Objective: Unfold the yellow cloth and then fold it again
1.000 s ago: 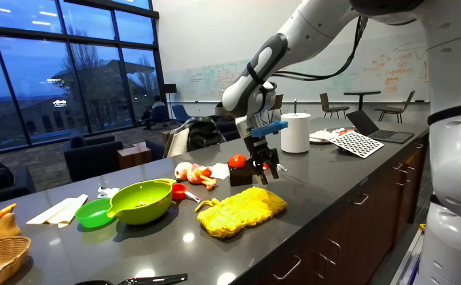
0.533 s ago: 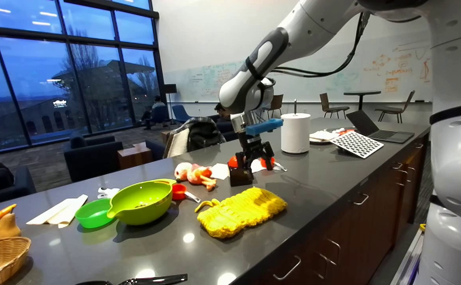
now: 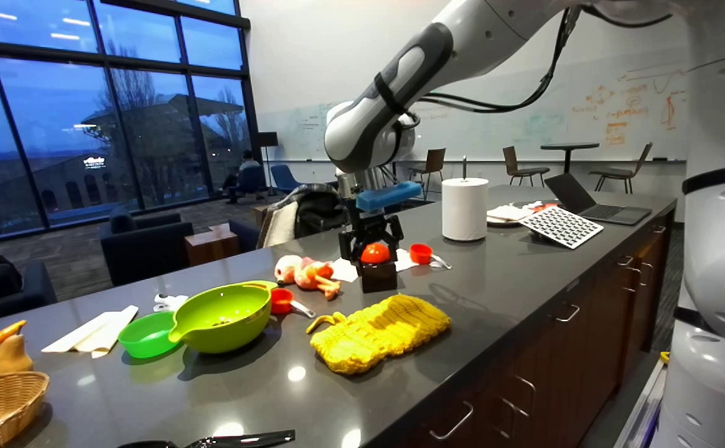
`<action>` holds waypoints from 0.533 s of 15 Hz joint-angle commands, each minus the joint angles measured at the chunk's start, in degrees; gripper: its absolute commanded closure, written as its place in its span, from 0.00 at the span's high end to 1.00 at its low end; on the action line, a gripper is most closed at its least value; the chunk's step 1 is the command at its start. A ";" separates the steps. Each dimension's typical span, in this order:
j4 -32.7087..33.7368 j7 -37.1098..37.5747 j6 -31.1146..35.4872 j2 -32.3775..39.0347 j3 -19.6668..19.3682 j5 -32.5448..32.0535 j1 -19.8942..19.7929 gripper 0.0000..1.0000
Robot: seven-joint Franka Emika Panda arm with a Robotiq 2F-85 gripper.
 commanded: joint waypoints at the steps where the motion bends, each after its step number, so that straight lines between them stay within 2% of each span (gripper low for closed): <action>1: 0.02 5.93 0.66 -2.41 1.60 -3.23 2.28 1.00; 8: 3.13 13.03 -2.17 -4.21 4.22 -7.89 4.97 1.00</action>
